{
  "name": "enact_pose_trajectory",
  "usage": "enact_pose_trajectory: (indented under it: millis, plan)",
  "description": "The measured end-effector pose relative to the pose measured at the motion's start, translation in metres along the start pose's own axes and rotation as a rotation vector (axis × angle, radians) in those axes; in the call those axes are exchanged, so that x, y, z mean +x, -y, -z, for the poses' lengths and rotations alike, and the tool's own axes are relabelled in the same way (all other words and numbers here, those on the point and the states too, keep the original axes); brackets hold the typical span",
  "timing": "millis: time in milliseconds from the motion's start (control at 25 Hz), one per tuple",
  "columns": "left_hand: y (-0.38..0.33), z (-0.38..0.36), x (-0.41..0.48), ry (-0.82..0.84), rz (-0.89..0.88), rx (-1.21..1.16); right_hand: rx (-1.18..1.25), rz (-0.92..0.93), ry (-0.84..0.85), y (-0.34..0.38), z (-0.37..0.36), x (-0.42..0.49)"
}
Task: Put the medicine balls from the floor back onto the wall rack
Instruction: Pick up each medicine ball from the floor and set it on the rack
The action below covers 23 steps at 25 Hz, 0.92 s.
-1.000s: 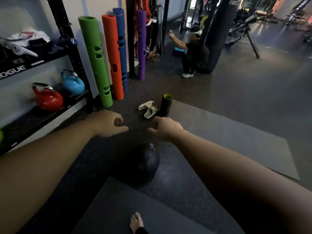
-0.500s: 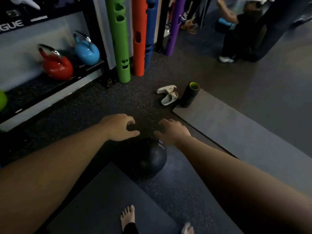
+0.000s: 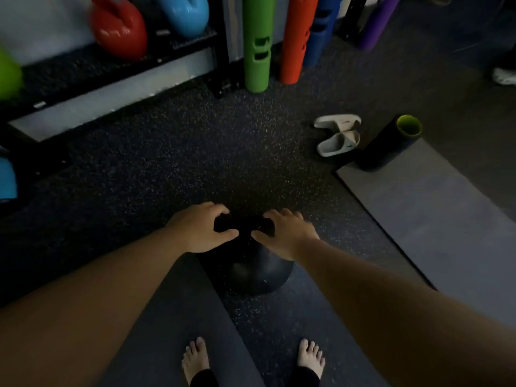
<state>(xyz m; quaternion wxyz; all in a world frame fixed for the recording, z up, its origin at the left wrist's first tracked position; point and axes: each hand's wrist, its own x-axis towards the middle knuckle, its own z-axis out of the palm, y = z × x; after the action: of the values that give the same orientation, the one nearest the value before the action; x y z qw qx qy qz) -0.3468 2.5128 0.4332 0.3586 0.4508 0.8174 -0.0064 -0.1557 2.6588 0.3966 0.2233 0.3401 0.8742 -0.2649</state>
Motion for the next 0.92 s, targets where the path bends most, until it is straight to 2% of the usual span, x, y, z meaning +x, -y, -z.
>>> enact_pose_trajectory:
  millis: [240,400,520,600,720,920]
  plan:
    - [0.058,-0.146,0.137,0.010,0.153,-0.193,-0.005,-0.032,-0.009,-0.076,-0.134,0.136]
    - [0.093,-0.239,0.186,0.059,0.281,-0.441,0.085,-0.082,0.013,-0.108,-0.213,0.169]
    - [0.103,-0.293,0.209,-0.005,0.309,-0.665,0.235,-0.098,-0.007,-0.123,-0.250,0.181]
    - [0.107,-0.309,0.222,-0.049,0.379,-0.841,0.318,-0.089,-0.065,-0.128,-0.255,0.189]
    - [0.114,-0.315,0.233,0.035,0.504,-1.070,0.382,-0.078,-0.107,-0.133,-0.254,0.193]
    - [0.121,-0.326,0.241,0.108,0.630,-1.290,0.421,-0.074,-0.193,-0.132,-0.263,0.191]
